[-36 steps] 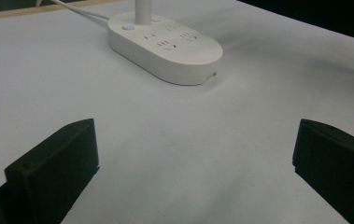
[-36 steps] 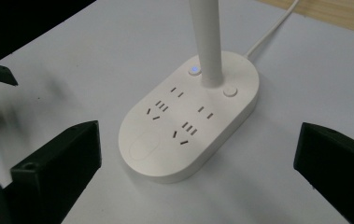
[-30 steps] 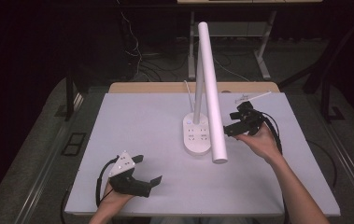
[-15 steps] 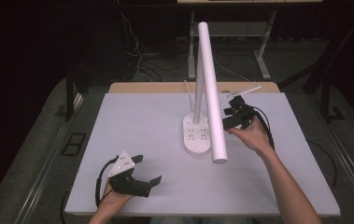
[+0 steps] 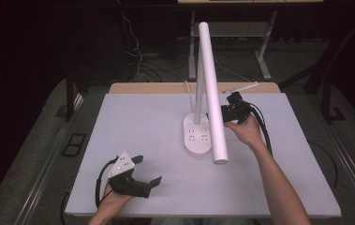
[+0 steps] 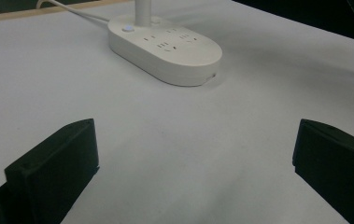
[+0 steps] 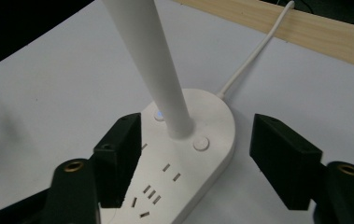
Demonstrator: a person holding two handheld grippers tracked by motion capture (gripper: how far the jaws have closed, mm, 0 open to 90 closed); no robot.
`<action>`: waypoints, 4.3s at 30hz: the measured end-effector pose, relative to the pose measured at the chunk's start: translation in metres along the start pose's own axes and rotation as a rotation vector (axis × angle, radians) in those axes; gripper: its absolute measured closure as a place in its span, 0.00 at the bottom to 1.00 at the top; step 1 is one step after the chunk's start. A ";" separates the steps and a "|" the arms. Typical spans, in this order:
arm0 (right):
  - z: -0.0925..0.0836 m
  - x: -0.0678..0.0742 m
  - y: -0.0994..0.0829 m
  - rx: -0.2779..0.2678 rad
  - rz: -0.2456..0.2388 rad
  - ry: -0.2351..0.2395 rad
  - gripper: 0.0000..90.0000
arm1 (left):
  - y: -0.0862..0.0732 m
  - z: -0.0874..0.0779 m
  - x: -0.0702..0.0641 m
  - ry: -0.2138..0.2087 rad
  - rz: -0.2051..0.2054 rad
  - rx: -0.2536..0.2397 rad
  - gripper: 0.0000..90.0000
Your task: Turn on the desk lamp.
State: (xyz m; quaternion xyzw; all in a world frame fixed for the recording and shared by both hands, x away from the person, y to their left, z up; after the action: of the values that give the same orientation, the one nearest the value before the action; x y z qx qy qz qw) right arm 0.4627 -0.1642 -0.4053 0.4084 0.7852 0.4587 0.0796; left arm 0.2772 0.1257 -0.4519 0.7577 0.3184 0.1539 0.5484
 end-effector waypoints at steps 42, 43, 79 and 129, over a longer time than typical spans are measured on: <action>0.054 -0.021 -0.018 -0.002 0.112 0.067 0.99 | 0.000 -0.001 0.001 -0.002 0.002 -0.002 0.00; 0.055 -0.021 -0.019 0.001 0.109 0.067 0.99 | 0.000 -0.001 0.001 -0.002 0.003 -0.001 0.00; 0.060 -0.019 -0.031 0.001 0.115 0.052 0.99 | 0.000 0.001 0.001 -0.001 0.003 0.005 0.00; -0.085 0.000 -0.046 -0.060 0.006 0.030 0.99 | -0.001 0.005 -0.005 -0.018 0.016 0.014 0.00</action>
State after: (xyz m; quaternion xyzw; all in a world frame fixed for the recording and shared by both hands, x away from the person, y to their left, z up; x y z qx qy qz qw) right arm 0.3944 -0.2314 -0.3937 0.4013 0.7710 0.4882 0.0786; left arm 0.2763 0.1190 -0.4542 0.7654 0.3086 0.1492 0.5447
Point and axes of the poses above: each handheld gripper's, and its own axes: z roughly forward along the jaws, y roughly out of its top, x roughly to its left, the point moved 6 cm from there along z, roughly forward along the jaws, and after that the axes turned 5 degrees about -x, right-handed, at the moved point
